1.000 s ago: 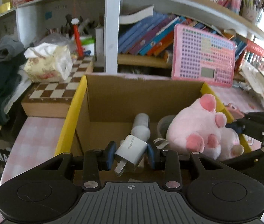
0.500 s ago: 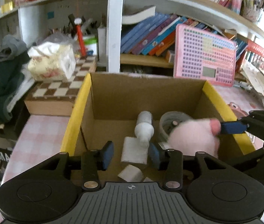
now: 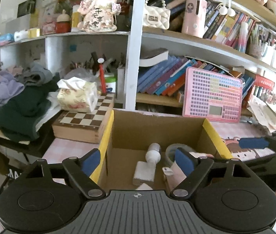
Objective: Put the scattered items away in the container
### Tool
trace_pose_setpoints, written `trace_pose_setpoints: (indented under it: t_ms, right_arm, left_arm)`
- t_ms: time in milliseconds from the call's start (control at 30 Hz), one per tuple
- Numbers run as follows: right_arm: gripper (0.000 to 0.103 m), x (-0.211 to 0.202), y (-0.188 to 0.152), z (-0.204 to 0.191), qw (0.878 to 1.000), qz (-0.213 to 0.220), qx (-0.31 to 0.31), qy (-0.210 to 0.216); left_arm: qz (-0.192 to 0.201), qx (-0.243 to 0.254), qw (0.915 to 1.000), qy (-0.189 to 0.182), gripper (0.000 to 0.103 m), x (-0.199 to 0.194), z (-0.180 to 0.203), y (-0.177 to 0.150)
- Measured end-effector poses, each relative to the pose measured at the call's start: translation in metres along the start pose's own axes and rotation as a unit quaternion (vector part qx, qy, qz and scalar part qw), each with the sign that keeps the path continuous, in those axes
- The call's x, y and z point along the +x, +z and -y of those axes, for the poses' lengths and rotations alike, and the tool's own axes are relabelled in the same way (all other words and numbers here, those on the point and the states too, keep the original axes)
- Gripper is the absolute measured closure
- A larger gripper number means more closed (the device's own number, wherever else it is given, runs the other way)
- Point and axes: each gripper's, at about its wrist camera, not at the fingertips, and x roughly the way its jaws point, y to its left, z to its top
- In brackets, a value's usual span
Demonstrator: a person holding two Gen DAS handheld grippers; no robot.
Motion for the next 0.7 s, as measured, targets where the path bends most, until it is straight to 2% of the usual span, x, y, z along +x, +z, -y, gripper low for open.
trace_pose_setpoints:
  t_ms: [300, 700]
  right_arm:
    - [0.013, -0.049, -0.022, 0.004, 0.998, 0.031, 0.045, -0.028]
    - [0.013, -0.124, -0.088, -0.019, 0.994, 0.035, 0.076, -0.068]
  left_arm:
    - [0.006, 0.034, 0.9994, 0.009, 0.007, -0.043, 0.017, -0.019]
    - [-0.003, -0.002, 1.0, 0.009, 0.006, -0.114, 0.018, -0.071]
